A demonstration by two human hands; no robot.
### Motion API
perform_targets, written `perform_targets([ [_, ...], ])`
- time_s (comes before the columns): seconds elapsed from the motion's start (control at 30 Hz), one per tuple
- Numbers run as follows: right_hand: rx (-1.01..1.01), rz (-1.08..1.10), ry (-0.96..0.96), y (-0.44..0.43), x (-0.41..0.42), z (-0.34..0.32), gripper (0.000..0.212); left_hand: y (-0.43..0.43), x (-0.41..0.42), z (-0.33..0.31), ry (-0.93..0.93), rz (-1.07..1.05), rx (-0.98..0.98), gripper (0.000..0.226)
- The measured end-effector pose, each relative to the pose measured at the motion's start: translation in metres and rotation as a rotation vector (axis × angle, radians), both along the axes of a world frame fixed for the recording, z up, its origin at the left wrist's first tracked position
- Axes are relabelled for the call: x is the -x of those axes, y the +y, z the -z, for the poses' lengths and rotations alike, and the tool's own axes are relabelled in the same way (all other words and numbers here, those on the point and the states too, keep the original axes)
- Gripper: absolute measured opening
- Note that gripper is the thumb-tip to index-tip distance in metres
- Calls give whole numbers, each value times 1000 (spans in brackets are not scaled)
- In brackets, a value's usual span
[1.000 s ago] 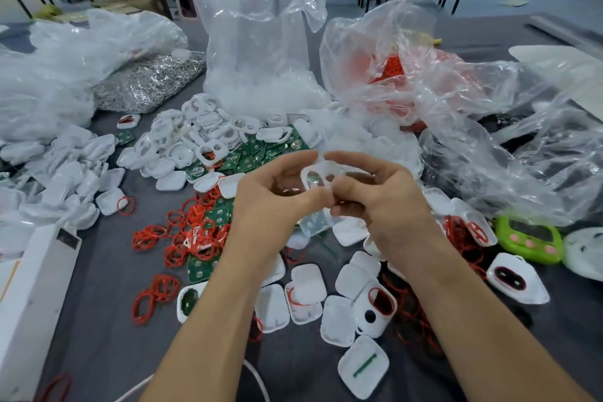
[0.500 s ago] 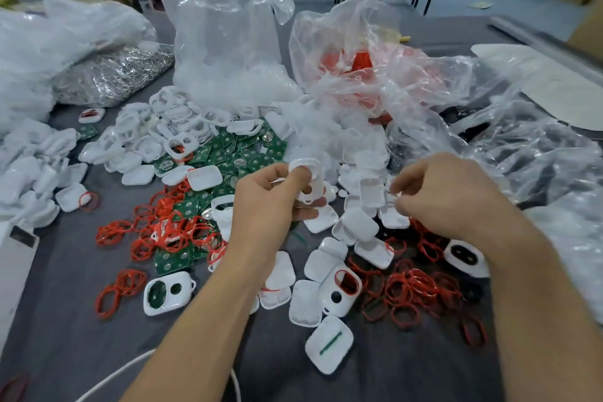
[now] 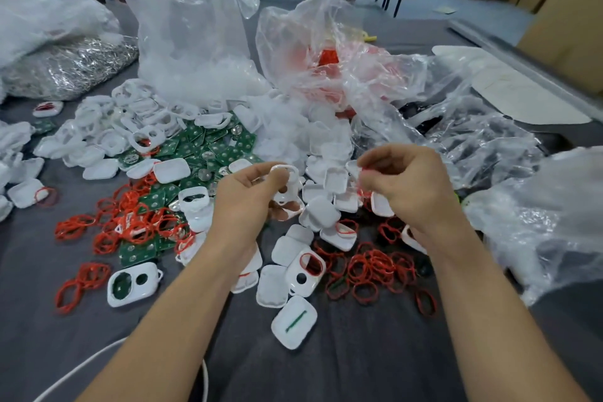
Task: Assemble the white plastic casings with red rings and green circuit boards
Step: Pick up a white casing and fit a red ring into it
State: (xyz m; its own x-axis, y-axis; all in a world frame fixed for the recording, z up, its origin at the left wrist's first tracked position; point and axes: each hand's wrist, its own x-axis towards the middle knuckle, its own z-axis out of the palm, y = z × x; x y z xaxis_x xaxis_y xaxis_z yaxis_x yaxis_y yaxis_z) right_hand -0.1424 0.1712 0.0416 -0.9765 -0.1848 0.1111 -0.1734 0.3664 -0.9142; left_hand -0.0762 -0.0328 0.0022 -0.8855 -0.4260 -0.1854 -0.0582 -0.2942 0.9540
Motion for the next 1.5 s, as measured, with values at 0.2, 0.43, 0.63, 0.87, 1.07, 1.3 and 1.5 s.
perform_targets([
  [0.2, 28, -108, -129, -31, 12, 14, 29, -2, 2, -1, 75, 64, 61, 18],
  [0.43, -81, -53, -82, -20, 15, 17, 26, -8, 3, 9, 84, 60, 167, 12],
  [0.63, 215, -81, -53, -48, -4, 24, 32, -1, 0, 15, 150, 47, 449, 19],
  [0.87, 582, -24, -242, -66, -21, 31, 19, -1, -2, 5, 207, 114, 47, 21],
  [1.07, 696, -131, -380, -63, -22, 27, 17, -5, -3, 1, 192, 123, 112, 23],
  [1.3, 657, -165, -355, -68, -27, 31, 16, -8, -4, 10, 142, 99, 448, 24],
  [1.5, 636, -142, -298, -69, -24, 35, 20, -3, -1, 14, 155, -1, 429, 25],
])
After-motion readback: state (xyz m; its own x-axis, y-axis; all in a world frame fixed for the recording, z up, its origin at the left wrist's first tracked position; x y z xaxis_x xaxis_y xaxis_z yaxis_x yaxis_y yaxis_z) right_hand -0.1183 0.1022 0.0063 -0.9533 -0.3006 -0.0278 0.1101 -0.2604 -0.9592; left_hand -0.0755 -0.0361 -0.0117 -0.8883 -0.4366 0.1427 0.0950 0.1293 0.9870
